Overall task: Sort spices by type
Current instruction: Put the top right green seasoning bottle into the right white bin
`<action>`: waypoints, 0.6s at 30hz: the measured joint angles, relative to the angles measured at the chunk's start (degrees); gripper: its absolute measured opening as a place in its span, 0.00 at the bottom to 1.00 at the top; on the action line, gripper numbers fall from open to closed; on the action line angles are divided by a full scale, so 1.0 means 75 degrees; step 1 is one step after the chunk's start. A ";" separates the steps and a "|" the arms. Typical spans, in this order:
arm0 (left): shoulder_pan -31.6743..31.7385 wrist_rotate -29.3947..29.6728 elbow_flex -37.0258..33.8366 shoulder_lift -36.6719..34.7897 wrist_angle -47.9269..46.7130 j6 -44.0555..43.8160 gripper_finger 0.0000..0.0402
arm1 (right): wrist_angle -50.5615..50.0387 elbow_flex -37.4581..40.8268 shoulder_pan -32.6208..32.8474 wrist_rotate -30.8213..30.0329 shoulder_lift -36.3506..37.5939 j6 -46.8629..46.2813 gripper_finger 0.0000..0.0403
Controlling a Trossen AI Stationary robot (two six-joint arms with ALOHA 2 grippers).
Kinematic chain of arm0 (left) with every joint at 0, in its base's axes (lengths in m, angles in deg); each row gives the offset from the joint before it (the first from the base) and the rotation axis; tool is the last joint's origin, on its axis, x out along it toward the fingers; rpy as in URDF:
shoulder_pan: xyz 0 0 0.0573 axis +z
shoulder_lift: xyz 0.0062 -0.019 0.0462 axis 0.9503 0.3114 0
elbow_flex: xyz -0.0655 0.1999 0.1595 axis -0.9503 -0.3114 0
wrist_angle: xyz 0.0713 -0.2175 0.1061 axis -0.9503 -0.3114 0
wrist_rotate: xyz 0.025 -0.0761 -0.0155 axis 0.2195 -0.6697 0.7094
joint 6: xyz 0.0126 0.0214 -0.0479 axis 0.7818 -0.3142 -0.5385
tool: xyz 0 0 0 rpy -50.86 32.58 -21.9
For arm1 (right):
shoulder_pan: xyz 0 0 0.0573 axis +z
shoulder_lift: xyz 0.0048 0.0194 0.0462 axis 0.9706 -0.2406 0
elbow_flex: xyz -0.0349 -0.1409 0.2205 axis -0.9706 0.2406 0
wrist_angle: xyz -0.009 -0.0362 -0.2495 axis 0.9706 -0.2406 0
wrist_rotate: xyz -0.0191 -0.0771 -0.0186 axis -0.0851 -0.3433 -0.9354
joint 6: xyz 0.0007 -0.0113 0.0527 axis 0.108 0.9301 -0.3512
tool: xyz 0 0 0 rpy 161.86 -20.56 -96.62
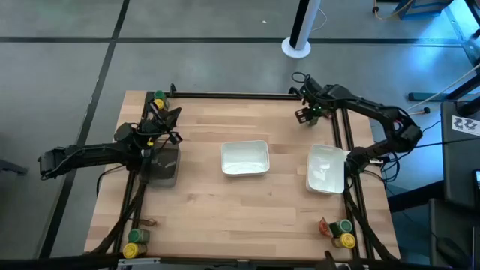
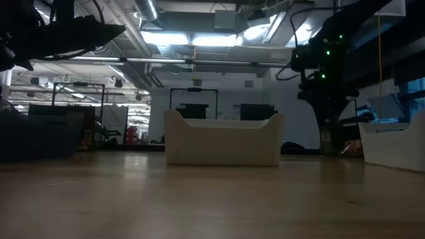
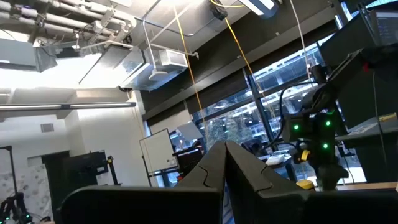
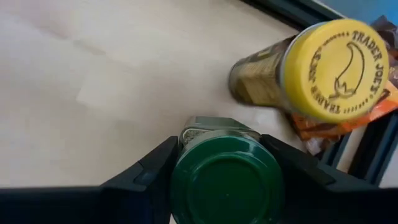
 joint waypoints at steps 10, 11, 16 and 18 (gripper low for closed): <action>0.0000 0.0001 0.0000 0.0001 0.0000 -0.0017 0.00 | -0.1482 -0.0839 0.1142 -0.0046 0.0741 -0.0440 0.51; 0.0000 -0.0001 0.0000 0.0001 0.0000 -0.0020 0.00 | -0.1611 -0.0896 0.1272 -0.0047 0.0862 -0.0511 0.51; -0.0001 0.0000 0.0000 0.0000 0.0000 -0.0032 0.00 | -0.2162 -0.1002 0.2012 -0.0047 0.1483 -0.1123 0.51; 0.0000 0.0000 0.0000 0.0000 0.0000 -0.0032 0.00 | -0.2431 -0.1004 0.2329 -0.0044 0.1735 -0.1461 0.51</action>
